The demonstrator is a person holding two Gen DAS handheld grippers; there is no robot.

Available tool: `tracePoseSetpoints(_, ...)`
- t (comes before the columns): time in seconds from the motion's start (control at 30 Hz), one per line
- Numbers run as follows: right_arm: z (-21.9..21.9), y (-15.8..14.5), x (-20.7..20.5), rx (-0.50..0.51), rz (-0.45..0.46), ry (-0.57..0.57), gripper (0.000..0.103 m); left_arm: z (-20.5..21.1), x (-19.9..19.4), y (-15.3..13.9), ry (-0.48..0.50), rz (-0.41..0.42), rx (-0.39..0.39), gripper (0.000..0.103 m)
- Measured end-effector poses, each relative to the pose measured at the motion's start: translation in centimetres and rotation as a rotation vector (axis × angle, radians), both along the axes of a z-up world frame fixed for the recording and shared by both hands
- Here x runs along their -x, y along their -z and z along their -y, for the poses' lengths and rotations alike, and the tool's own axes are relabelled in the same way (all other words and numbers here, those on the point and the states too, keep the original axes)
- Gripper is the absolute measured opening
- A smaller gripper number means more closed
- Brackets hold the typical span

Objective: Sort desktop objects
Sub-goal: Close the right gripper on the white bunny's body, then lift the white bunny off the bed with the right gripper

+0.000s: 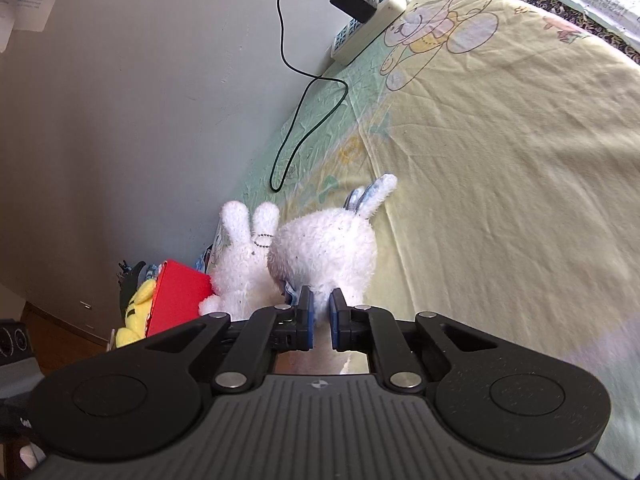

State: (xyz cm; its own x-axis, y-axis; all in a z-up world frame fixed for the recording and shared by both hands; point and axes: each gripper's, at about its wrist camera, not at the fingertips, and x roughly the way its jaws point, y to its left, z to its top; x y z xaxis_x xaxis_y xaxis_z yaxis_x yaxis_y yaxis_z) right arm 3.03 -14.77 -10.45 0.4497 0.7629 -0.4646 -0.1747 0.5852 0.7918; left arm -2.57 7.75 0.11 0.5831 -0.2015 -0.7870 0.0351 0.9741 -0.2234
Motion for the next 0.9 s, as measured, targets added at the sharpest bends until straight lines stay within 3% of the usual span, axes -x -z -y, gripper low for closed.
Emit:
tracePoseSetpoints(0.1,1.8,-0.3,2.4,0.037,-0.004,0.015,0.009,0.4,0.0,0.8,0.025,-0.04,0.077,0.101)
tracePoseSetpoints(0.43,6.3,-0.4,8.2,0.084,-0.072,0.128,0.01,3.6,0.0,2.4,0.131,-0.074,0.134,0.097)
tracePoseSetpoints(0.6,7.2,-0.5,9.9,0.113,-0.094,0.157,0.022,5.2,-0.4,3.8,0.172,-0.115,0.121,0.088)
tracePoseSetpoints(0.9,9.4,-0.7,7.9,-0.03,-0.109,0.31,0.031,7.2,-1.8,4.5,0.221,-0.128,0.065,0.078)
